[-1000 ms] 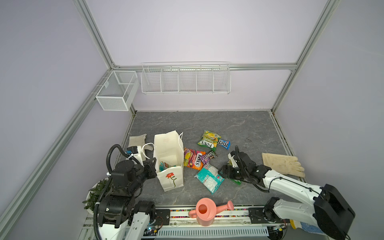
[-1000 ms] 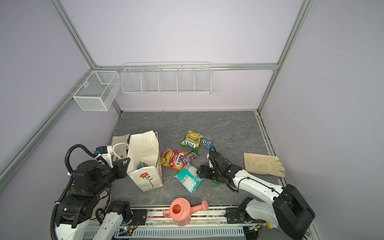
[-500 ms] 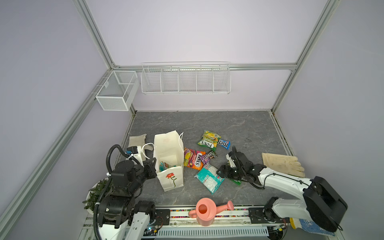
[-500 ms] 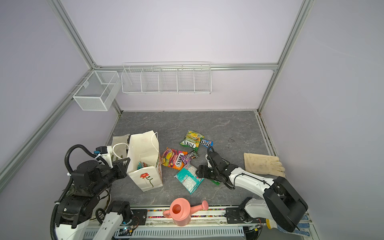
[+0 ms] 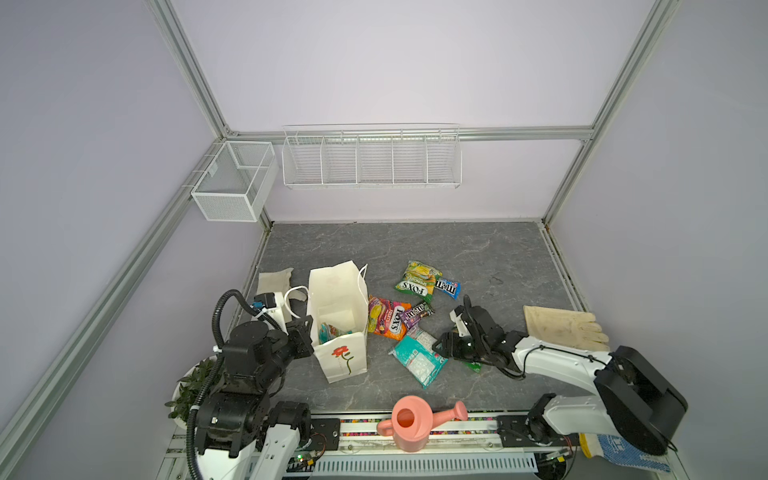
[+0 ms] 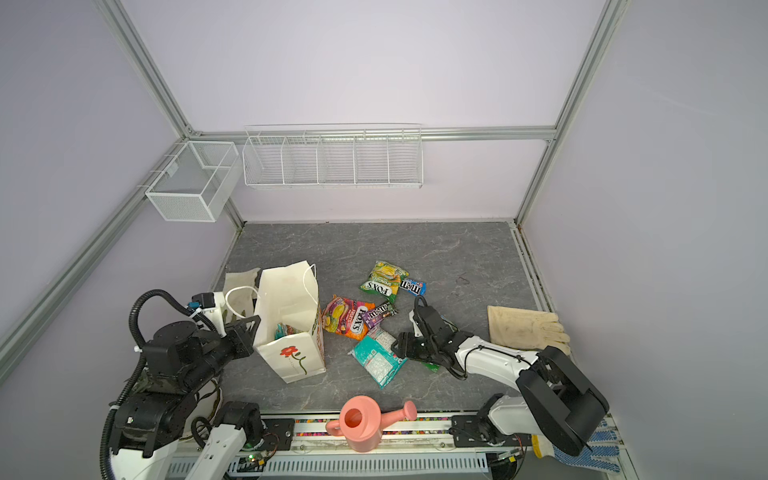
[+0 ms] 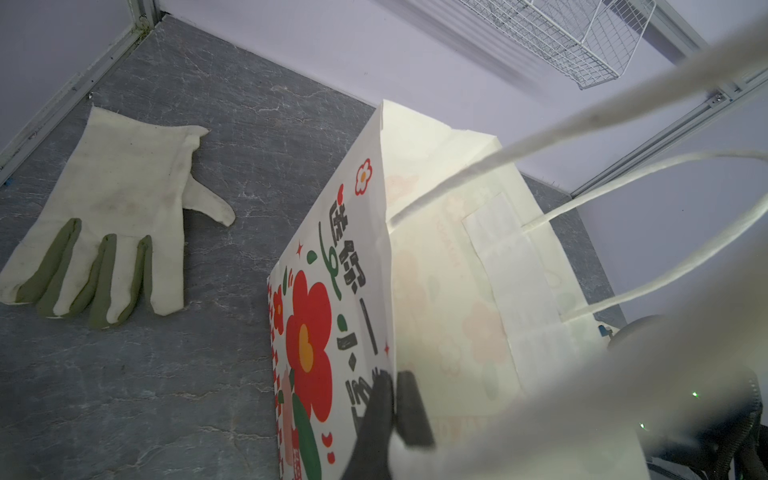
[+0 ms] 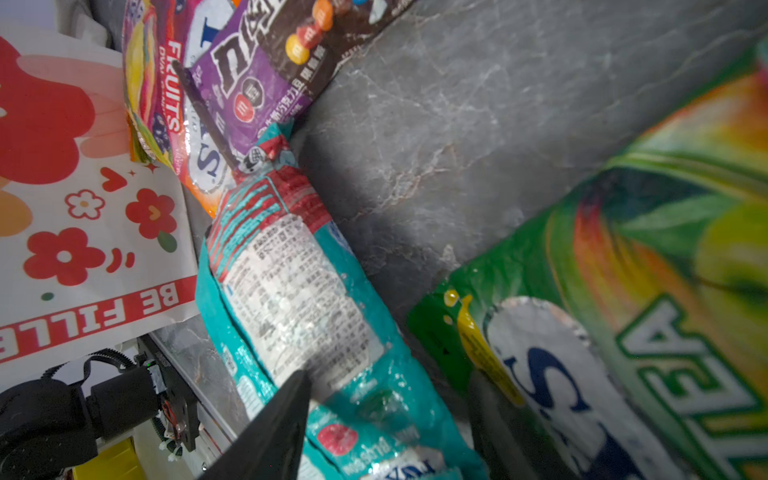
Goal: Place the snacks into the paper bag
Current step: 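Lower the right gripper onto the second teal FOXS mint bag, then close the right gripper on the teal bag and lift it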
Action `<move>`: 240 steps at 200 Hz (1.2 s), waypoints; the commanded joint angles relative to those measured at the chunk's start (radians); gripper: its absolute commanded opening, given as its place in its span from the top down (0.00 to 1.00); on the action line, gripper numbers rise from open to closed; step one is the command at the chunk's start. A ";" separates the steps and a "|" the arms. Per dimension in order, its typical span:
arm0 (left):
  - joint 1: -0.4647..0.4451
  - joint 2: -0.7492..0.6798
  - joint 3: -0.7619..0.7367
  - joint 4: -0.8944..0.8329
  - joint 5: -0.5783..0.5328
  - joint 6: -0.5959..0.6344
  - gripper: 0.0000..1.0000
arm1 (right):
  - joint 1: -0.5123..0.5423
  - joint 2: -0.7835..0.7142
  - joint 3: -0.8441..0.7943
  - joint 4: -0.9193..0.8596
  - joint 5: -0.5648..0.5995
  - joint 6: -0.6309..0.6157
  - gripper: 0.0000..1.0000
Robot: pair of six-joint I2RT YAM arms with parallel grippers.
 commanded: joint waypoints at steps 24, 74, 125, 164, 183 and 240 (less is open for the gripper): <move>-0.010 -0.009 -0.009 -0.005 -0.017 0.000 1.00 | -0.005 -0.021 -0.034 0.028 -0.023 0.025 0.45; -0.013 -0.009 -0.008 -0.005 -0.019 -0.002 1.00 | -0.006 -0.052 -0.031 0.020 -0.027 0.021 0.55; -0.018 -0.008 -0.008 -0.005 -0.021 -0.002 1.00 | -0.004 -0.062 -0.031 0.027 -0.033 0.023 0.76; -0.017 -0.008 -0.008 -0.005 -0.020 -0.002 1.00 | -0.004 -0.074 -0.030 0.029 -0.038 0.017 0.89; -0.017 -0.010 -0.009 -0.005 -0.022 -0.003 1.00 | -0.004 -0.086 -0.026 0.025 -0.038 0.017 0.94; -0.020 -0.012 -0.009 -0.007 -0.026 -0.004 1.00 | 0.002 -0.151 -0.016 0.016 -0.047 0.004 0.94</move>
